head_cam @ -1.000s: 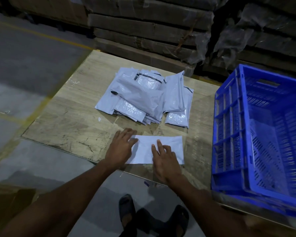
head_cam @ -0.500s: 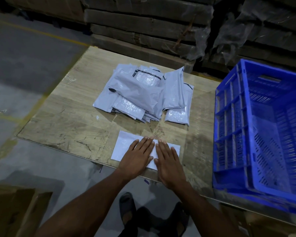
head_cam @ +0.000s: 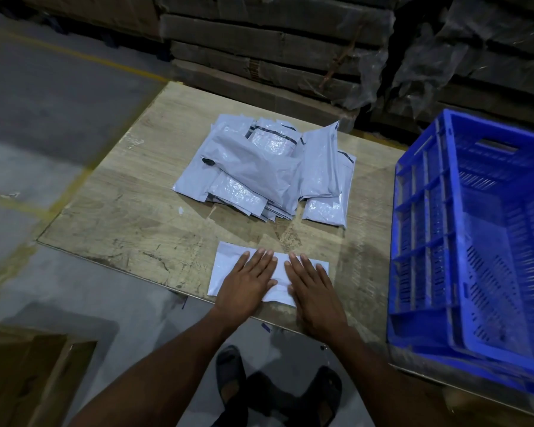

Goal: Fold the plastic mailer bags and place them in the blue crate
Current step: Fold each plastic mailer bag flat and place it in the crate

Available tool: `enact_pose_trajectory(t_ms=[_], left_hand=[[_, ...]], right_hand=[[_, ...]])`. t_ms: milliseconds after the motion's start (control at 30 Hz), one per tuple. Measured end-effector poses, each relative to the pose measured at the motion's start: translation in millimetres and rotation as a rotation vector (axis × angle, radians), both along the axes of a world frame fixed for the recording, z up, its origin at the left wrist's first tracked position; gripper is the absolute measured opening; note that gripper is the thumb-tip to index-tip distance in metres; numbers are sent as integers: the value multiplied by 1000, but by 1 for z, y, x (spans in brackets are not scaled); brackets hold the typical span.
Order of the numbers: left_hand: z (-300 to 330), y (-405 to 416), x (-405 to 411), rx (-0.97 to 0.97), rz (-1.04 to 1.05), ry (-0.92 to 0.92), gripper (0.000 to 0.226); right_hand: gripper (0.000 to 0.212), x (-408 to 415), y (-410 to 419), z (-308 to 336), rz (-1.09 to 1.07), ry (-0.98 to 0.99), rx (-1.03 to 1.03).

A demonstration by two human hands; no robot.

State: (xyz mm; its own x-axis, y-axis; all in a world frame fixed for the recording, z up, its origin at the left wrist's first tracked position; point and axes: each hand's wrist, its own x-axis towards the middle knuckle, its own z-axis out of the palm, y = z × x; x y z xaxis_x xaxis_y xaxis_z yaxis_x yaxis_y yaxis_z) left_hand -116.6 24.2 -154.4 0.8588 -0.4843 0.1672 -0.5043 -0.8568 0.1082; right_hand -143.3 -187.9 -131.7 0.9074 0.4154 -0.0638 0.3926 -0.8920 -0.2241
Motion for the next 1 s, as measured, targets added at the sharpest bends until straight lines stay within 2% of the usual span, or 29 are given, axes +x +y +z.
enact_pose_trajectory(t_ms=[167, 300, 433, 600, 767, 900, 1000], left_hand=[[-6, 1, 5, -88, -46, -4, 49], [-12, 7, 0, -86, -55, -30, 50], [-4, 20, -3, -39, -74, 3, 54], [6, 32, -5, -40, -55, 100, 60], [12, 52, -3, 78, 53, 185, 73], [17, 58, -4, 122, 132, 214, 75], [19, 55, -5, 141, 145, 239, 74]], right_hand=[[56, 3, 21, 9, -87, -1, 15], [56, 8, 46, 5, -122, 18, 75], [55, 3, 45, 1, -157, -48, 7], [57, 4, 38, 4, -172, -24, -73], [67, 0, 18, 3, -177, 22, -123], [76, -2, 3, 3, -162, 77, -164], [70, 1, 22, 11, -216, 59, -174]])
